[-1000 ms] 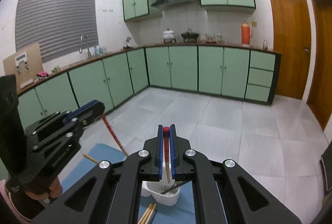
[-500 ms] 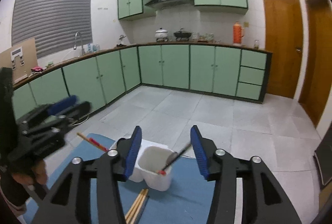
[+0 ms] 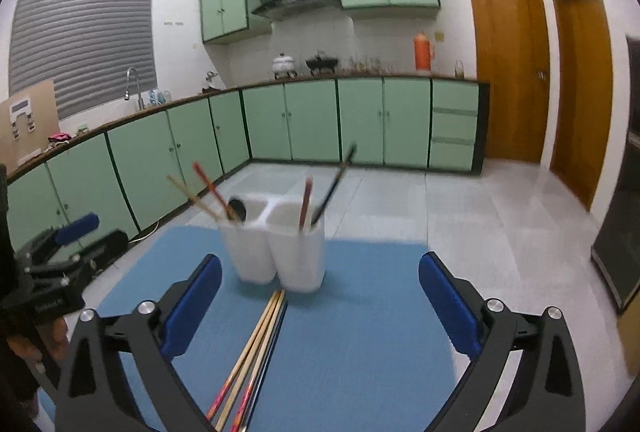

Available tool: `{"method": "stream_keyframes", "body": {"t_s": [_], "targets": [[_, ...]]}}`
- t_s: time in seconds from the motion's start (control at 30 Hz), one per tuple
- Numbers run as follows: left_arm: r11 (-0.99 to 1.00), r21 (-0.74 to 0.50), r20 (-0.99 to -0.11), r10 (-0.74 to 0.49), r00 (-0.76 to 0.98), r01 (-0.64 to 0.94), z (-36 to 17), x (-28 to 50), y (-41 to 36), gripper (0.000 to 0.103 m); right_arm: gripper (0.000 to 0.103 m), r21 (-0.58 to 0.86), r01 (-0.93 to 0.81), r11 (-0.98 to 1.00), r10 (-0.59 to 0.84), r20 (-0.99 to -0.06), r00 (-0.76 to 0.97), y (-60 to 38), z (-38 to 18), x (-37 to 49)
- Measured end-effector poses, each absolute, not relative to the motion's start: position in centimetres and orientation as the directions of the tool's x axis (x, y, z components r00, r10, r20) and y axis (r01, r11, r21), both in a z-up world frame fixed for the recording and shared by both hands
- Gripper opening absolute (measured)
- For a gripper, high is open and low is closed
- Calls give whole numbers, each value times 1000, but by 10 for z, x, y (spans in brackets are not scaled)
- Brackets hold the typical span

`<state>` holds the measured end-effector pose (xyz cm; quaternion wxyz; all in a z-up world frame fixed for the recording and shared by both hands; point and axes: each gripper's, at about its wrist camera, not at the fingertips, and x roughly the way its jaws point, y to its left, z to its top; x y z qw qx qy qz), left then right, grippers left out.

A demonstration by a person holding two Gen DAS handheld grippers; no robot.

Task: Organize utensils
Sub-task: 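Drop both chopsticks into the white holder and open both tools, then move both open tools back to the remaining chopsticks on the mat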

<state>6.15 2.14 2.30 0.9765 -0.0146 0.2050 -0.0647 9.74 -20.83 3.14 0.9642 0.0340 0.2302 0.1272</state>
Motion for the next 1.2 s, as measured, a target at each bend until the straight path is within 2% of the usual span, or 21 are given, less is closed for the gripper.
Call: {"method": "stream_keyframes", "body": {"t_s": [0.23, 0.4, 0.6, 0.77, 0.9, 0.97, 1.2], "targets": [[993, -46, -508, -114, 854, 105, -24, 50, 25, 90, 96, 174, -206, 963, 268, -530, 805, -199, -22, 80], [994, -52, -544, -109, 832, 97, -41, 45, 24, 90, 89, 173, -209, 962, 271, -573, 773, -185, -48, 67], [994, -40, -576, -106, 810, 102, -56, 39, 18, 90, 76, 166, -213, 963, 270, -621, 736, -173, -73, 56], [995, -36, -611, -96, 785, 94, -71, 30, 22, 90, 55, 176, -232, 957, 290, -653, 700, -164, -88, 43], [996, -26, -643, -85, 761, 89, -83, 24, 26, 90, 45, 179, -261, 948, 311, -688, 655, -155, -103, 33], [996, -23, -654, -81, 752, 87, -87, 22, 26, 90, 35, 180, -278, 944, 321, -703, 635, -150, -109, 30], [996, -17, -674, -77, 735, 88, -96, 18, 27, 90, 24, 184, -310, 933, 341, -729, 593, -141, -119, 29]]}}
